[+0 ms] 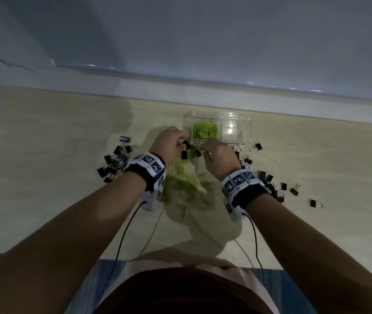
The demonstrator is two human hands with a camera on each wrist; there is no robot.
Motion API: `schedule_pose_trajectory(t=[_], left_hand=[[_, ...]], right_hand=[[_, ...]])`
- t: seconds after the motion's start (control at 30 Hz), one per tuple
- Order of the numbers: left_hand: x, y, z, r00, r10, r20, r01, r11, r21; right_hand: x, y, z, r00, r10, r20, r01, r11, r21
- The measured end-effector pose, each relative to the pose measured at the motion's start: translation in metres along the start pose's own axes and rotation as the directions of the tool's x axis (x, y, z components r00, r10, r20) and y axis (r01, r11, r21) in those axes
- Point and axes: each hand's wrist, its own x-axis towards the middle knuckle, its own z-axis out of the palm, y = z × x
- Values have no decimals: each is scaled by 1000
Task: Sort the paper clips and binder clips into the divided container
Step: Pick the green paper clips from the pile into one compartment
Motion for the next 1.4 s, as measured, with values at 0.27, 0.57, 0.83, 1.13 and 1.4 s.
schedule_pose_trajectory(t=[0.27,0.57,0.83,1.13,1.4], left_hand=[[0,5,20,1000,13,25,-16,988,155],[-33,-35,-10,983,30,-180,11,975,222],[-27,-4,23,995,51,81,-65,982,179],[-44,-32,2,982,20,-188,1,994,113],[-38,-35,4,987,154,36,-157,926,344]], right_hand=[[-7,-10,14,987,46,153,-31,995,-100],[-43,7,3,999,33,-28,-34,999,-40],[-102,62,-17,910,303,-282,-298,953,63],[-92,47,-9,927,280,-250,-279,959,42],[-33,-12,18,983,178,46,-177,983,-43]])
